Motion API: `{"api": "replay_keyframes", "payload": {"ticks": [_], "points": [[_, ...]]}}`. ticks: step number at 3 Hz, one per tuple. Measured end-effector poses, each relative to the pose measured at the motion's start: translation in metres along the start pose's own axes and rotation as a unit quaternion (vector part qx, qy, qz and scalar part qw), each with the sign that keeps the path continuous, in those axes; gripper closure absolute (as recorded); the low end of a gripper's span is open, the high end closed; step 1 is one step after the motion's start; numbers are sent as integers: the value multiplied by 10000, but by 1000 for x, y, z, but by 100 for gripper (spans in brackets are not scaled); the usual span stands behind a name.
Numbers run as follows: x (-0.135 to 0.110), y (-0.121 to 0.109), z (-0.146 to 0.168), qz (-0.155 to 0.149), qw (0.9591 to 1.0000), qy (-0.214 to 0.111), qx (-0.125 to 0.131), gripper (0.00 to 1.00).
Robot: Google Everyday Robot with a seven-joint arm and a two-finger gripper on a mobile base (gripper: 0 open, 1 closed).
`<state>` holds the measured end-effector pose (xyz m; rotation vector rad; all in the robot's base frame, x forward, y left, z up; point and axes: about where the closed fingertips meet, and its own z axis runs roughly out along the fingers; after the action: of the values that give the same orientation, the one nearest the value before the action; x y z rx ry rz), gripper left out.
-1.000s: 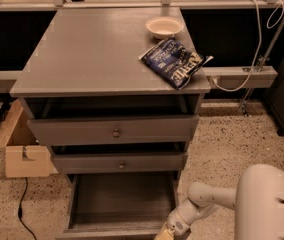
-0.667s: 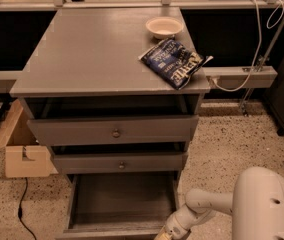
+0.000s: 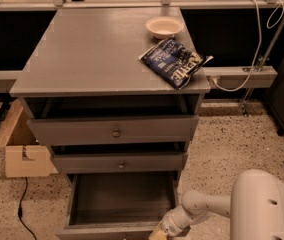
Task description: Close bottom drawer
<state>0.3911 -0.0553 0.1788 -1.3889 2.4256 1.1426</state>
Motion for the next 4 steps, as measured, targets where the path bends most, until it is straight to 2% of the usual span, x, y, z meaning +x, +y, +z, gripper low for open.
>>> {"api": "replay_keyframes", "payload": {"ticks": [1,2,3,4], "points": [[-4,-7,0,-104,9998,-83,137,100],[-18,-24,-3,-371,9979,-301,429,100],[-18,-24,-3,-371,9979,-301,429,100],[-22,-45,-6,-564,9948,-418,733,100]]}}
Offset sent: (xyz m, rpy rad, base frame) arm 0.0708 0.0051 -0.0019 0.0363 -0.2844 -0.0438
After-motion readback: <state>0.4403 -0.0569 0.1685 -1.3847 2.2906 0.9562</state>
